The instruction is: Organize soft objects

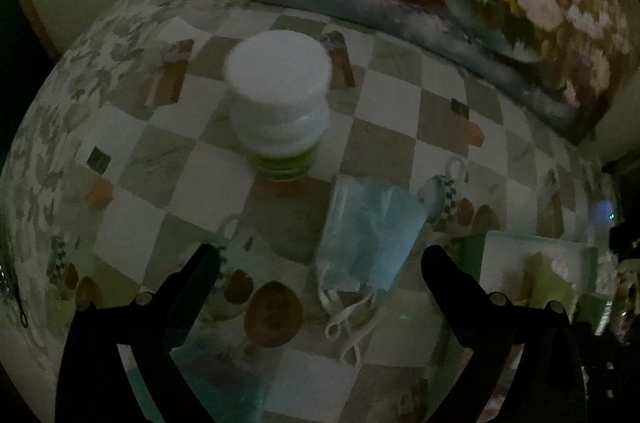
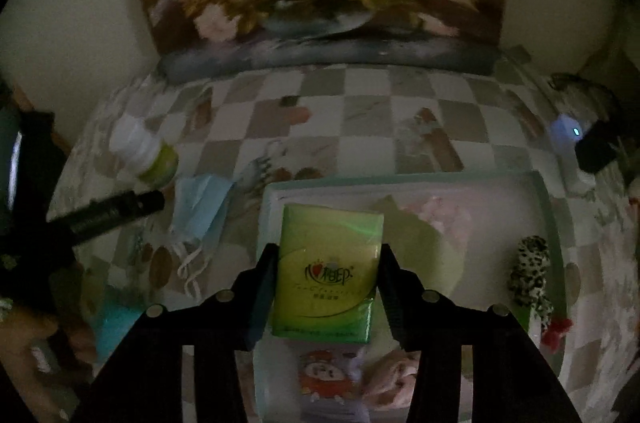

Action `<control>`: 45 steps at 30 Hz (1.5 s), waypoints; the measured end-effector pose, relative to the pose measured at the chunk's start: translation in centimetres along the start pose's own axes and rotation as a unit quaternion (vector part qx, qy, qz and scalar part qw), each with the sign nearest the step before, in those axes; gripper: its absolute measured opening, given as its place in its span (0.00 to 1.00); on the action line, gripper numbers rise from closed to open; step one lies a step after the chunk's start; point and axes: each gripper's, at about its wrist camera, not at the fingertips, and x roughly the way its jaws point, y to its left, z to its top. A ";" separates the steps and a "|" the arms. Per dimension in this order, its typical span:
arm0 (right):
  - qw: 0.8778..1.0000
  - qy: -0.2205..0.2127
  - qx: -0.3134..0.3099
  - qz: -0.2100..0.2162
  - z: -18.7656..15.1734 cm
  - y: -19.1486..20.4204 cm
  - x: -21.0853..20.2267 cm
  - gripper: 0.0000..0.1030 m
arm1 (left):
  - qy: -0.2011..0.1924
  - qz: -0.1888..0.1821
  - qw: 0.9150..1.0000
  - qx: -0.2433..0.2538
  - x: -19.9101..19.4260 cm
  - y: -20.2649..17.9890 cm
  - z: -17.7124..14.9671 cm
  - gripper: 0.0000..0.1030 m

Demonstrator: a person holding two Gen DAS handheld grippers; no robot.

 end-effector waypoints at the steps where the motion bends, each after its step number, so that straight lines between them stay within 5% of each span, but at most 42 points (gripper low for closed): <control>1: 1.000 -0.001 0.004 -0.004 -0.1 -0.3 0.1 0.49 | 0.000 0.001 1.000 0.003 0.2 -0.3 0.0 0.97; 11: 1.000 -0.008 0.023 -0.001 0.0 -1.6 -0.6 0.49 | 0.023 0.005 0.999 0.030 3.9 -3.1 -0.1 0.79; 22: 1.000 -0.005 0.029 0.011 0.1 -2.1 -0.7 0.49 | 0.028 -0.016 0.999 0.017 5.0 -2.9 -0.7 0.17; 37: 0.998 -0.016 0.051 0.029 0.2 -3.4 -1.9 0.49 | 0.003 -0.061 0.998 -0.006 0.5 -1.1 -1.4 0.11; 45: 0.996 -0.056 0.060 0.031 0.7 -4.4 -4.8 0.49 | -0.080 -0.118 0.990 0.021 -7.6 -3.6 -0.8 0.11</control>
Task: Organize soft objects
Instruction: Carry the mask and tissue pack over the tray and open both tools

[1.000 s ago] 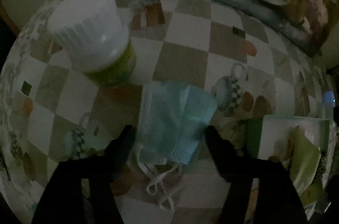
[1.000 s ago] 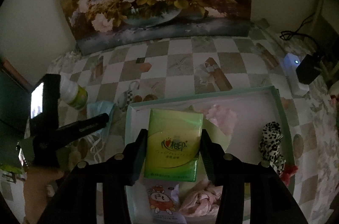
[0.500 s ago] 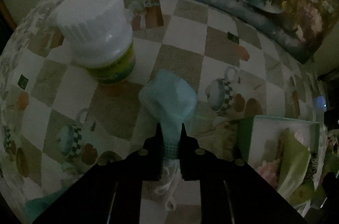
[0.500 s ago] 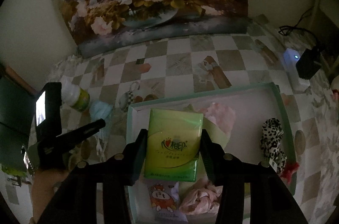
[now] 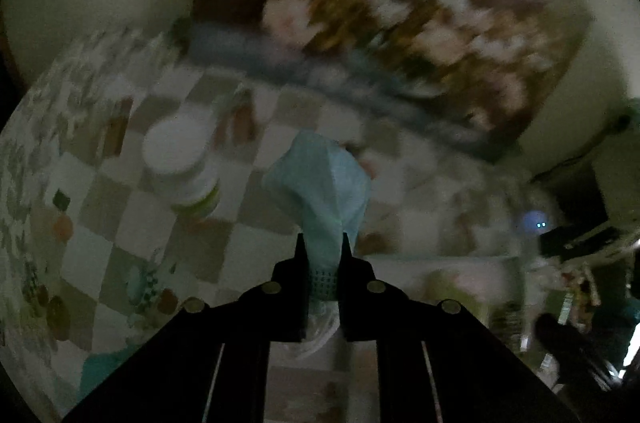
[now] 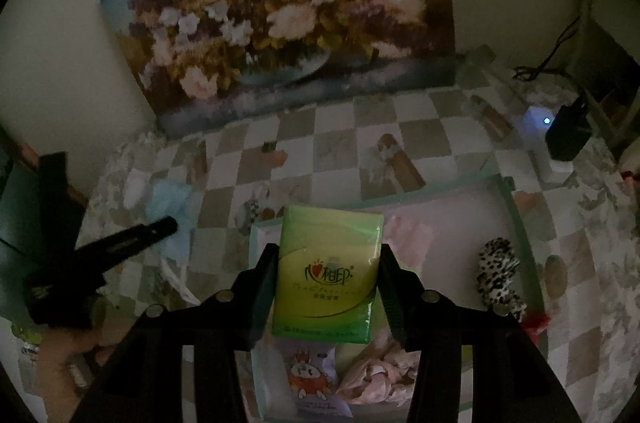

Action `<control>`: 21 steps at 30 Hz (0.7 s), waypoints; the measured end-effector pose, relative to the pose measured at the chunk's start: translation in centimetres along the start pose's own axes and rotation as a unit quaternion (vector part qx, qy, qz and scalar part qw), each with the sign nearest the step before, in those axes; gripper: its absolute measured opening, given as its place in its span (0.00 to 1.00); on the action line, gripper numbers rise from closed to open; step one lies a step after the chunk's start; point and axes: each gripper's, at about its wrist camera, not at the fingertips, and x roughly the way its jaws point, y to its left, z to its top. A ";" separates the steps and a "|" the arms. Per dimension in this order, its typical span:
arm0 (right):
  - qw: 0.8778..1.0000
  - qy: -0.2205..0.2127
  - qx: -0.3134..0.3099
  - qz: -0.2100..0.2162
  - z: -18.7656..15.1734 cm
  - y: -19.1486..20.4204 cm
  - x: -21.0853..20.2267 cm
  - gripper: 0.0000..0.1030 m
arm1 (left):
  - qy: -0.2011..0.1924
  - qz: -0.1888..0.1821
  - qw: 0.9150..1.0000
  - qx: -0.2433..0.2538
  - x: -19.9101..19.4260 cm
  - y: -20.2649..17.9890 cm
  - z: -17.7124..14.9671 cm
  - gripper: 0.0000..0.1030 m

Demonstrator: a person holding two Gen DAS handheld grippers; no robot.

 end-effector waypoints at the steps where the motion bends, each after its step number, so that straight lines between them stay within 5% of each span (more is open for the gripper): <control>1: 1.000 -0.007 0.001 -0.002 0.1 -0.2 -0.5 0.49 | -0.009 -0.007 1.000 0.005 -0.8 -0.5 0.1 0.11; 12: 0.995 -0.056 0.051 -0.060 1.1 -5.6 -3.5 0.49 | -0.044 -0.062 0.994 0.084 -4.3 -7.4 -0.6 0.11; 21: 0.993 -0.019 0.090 -0.077 0.2 -10.2 -0.1 0.49 | 0.014 -0.055 0.990 0.130 1.0 -10.1 -2.9 0.11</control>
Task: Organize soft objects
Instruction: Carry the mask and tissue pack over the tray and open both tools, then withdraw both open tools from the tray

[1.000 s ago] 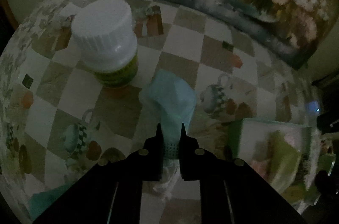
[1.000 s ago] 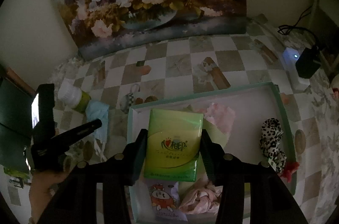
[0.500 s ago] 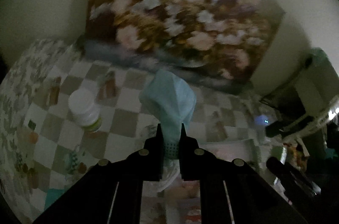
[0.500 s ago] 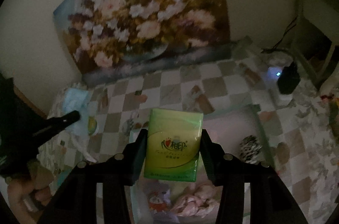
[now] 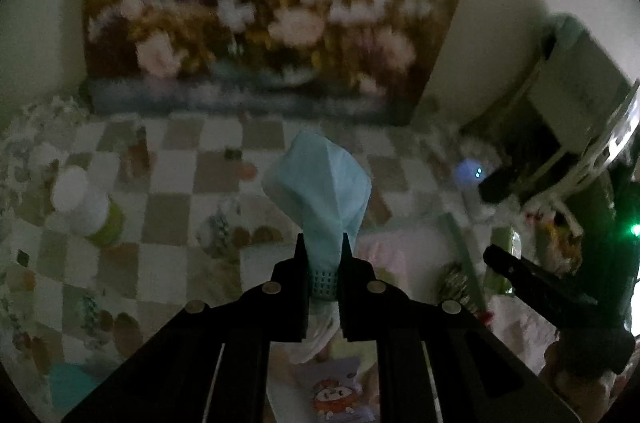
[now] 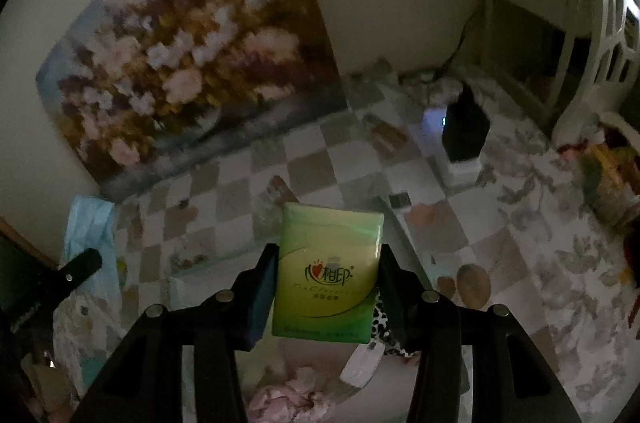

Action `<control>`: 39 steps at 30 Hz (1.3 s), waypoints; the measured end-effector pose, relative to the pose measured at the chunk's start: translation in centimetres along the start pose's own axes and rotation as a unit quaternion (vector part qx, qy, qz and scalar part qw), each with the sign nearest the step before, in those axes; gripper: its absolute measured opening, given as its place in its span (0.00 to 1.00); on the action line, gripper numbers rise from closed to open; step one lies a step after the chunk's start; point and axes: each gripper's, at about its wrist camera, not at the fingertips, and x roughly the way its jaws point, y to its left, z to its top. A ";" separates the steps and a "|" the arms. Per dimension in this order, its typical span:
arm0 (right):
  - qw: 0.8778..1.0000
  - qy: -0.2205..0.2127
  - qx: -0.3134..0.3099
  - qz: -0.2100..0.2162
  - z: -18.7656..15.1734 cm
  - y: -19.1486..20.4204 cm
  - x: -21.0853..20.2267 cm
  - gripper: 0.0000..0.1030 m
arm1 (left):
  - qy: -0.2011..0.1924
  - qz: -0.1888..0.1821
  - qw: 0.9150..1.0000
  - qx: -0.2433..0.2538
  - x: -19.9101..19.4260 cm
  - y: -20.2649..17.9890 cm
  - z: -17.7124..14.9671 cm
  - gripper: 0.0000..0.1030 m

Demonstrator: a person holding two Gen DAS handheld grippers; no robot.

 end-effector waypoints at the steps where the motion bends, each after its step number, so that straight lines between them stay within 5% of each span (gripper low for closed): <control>1: 1.000 0.011 -0.001 -0.005 -0.2 -0.1 0.9 0.49 | 0.011 0.002 1.000 0.002 0.9 -0.1 -0.3 0.11; 19: 0.992 0.114 -0.043 -0.019 -3.4 1.4 8.3 0.50 | 0.125 0.034 0.991 -0.026 8.8 1.4 -4.0 0.13; 23: 0.992 0.111 -0.048 -0.028 -3.1 1.6 7.9 0.54 | 0.106 0.039 0.993 -0.018 7.4 0.9 -3.4 0.38; 29: 0.992 0.112 -0.037 -0.032 -2.3 1.6 6.8 0.61 | 0.106 0.052 0.993 -0.019 5.5 0.5 -2.4 0.51; 31: 0.993 0.107 -0.038 -0.032 -1.9 1.8 6.0 0.67 | 0.095 0.057 0.994 -0.020 4.6 0.5 -1.9 0.73; 33: 0.993 0.099 -0.047 -0.038 -1.5 2.2 5.0 0.69 | 0.084 0.063 0.994 -0.026 3.7 0.7 -1.4 0.83; 39: 0.993 0.072 -0.073 -0.052 -0.7 3.5 2.4 0.88 | 0.057 0.097 0.993 -0.028 2.1 1.9 -0.6 0.96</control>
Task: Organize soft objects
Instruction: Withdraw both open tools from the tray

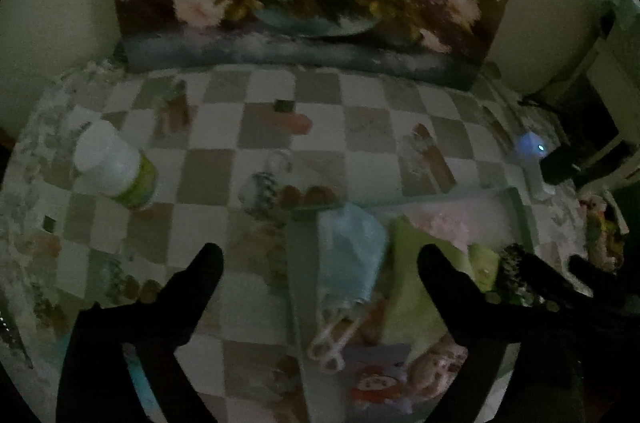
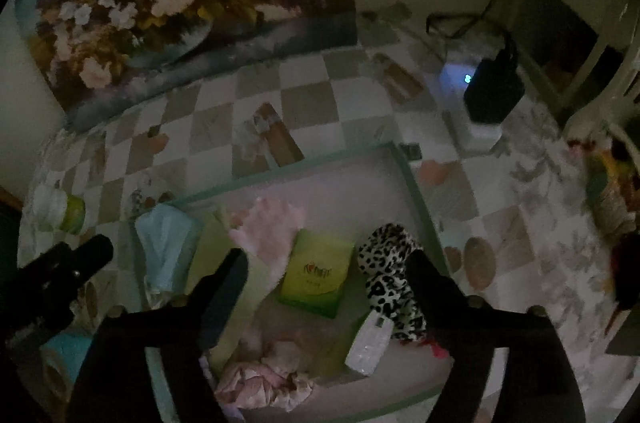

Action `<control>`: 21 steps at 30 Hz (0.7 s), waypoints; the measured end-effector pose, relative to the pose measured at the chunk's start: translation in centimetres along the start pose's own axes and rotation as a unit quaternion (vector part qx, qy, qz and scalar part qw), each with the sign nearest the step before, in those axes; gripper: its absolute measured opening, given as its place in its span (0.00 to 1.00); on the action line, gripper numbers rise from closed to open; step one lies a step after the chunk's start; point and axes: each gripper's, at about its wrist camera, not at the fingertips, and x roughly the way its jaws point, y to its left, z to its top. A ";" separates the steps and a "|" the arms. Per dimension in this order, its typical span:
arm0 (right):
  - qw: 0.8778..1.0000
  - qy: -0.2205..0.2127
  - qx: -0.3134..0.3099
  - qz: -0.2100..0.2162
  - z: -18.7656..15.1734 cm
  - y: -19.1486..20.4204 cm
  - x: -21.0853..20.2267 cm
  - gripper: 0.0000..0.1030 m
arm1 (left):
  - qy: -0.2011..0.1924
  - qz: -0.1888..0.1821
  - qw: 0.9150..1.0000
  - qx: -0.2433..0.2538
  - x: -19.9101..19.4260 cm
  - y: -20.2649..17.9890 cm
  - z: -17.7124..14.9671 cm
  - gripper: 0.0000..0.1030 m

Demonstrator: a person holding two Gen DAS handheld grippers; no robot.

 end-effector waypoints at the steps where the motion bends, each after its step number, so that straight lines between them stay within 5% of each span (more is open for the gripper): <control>1: 1.000 -0.004 -0.001 -0.001 0.1 0.1 -0.3 0.95 | 0.002 0.000 1.000 -0.003 0.1 0.4 0.1 0.96; 7: 1.000 -0.002 0.006 -0.004 0.1 0.0 -0.6 1.00 | 0.027 0.010 0.999 -0.026 1.4 2.1 0.0 0.97; 21: 1.000 -0.002 -0.022 -0.001 -0.6 1.9 -1.0 1.00 | 0.006 0.060 0.997 -0.052 -0.1 3.5 -0.3 0.97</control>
